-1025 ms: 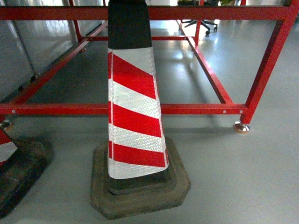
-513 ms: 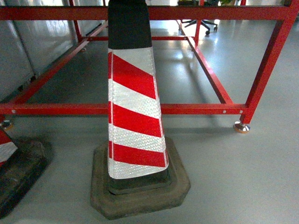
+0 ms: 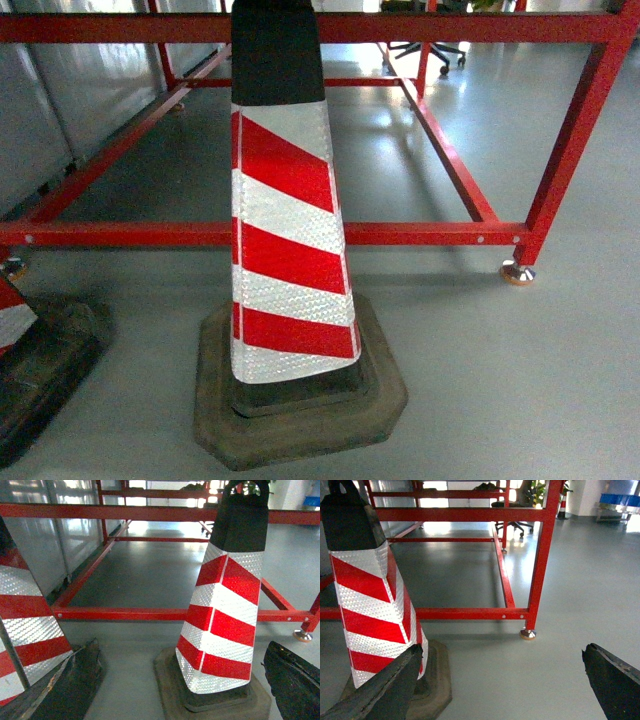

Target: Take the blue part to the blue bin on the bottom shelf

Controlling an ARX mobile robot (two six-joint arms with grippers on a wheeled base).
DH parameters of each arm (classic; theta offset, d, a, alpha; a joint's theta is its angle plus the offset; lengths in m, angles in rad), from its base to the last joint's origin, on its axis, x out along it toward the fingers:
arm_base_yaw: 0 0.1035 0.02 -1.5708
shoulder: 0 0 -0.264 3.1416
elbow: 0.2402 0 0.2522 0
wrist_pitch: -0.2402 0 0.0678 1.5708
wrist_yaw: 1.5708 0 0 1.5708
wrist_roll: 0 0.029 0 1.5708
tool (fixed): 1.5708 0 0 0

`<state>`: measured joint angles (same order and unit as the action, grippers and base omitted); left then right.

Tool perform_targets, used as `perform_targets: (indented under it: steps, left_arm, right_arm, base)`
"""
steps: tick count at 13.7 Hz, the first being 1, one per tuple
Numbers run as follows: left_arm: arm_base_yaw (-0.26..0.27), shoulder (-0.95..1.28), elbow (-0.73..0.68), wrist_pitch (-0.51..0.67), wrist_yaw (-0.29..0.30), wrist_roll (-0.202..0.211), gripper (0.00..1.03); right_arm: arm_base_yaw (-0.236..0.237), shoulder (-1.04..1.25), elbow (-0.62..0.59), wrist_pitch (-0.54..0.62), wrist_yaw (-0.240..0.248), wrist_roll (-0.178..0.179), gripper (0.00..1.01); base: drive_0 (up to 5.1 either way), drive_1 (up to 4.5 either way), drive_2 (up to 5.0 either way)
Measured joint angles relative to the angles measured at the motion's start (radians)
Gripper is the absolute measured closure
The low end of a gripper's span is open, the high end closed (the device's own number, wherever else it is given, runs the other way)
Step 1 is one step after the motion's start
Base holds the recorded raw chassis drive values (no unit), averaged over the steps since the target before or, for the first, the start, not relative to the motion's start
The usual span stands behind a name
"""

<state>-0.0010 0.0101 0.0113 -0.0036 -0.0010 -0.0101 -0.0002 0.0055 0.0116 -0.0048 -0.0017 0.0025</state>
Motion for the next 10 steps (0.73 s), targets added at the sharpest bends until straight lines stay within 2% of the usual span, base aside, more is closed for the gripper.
perform_targets:
  steps: [10]
  left_arm:
    - [0.000,0.000,0.000,-0.002,0.000,0.001,0.05]
  right_arm:
    - [0.000,0.000,0.000,0.000,-0.001,-0.001,0.03]
  base:
    - [0.0,0.00,0.0]
